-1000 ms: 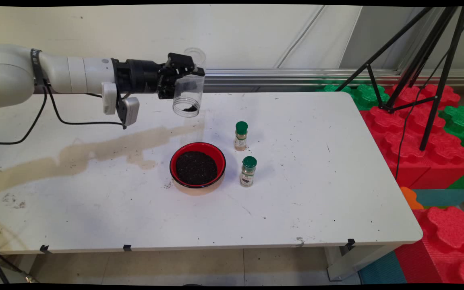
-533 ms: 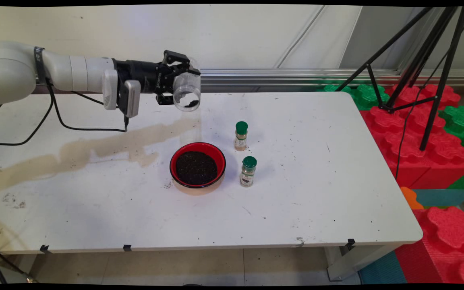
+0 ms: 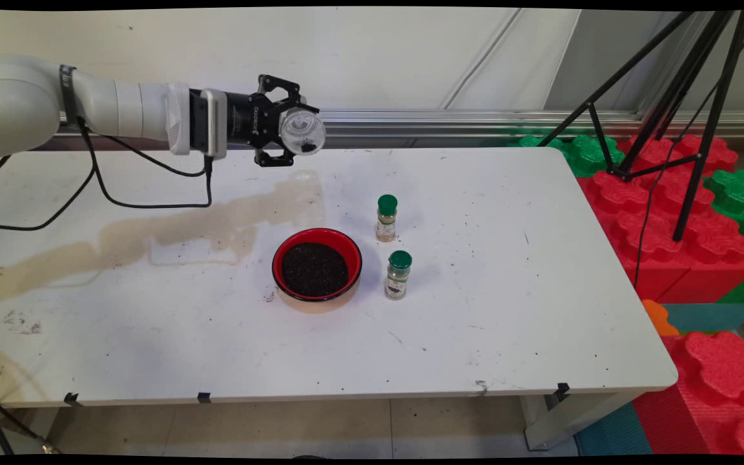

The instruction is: Pour the black seasoning powder in the red bowl

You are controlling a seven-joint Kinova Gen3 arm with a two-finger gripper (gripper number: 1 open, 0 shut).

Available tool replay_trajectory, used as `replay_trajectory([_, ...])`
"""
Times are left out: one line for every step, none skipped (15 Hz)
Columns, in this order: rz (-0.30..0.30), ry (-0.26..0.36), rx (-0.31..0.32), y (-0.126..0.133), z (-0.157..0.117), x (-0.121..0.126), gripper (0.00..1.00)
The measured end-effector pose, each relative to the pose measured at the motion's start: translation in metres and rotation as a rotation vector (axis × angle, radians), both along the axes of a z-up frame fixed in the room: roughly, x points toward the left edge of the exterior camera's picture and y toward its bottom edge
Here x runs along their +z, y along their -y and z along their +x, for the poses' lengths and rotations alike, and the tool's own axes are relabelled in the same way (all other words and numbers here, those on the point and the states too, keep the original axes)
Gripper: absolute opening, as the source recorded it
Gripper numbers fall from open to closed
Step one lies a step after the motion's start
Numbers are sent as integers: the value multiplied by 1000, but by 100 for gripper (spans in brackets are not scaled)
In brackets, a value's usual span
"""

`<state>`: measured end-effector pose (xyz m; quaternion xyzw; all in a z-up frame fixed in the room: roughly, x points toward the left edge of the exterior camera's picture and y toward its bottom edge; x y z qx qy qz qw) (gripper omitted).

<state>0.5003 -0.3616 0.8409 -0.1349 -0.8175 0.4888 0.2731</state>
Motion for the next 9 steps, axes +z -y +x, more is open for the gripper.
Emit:
replay_trajectory([33, -34, 17, 1, 1, 1, 0])
replay_trajectory([67, -68, 33, 3, 1, 1, 0])
replay_trajectory([96, -97, 47, 4, 2, 2, 0])
replay_trajectory([131, -129, 61, 5, 3, 2, 0])
replay_trajectory([166, -159, 72, 6, 4, 2, 0])
replay_trajectory([196, -184, 80, 6, 4, 2, 0])
replay_trajectory([230, -213, 89, 7, 5, 2, 0])
replay_trajectory([264, -245, 98, 7, 5, 2, 0])
replay_trajectory([291, -271, 106, 8, 5, 2, 0])
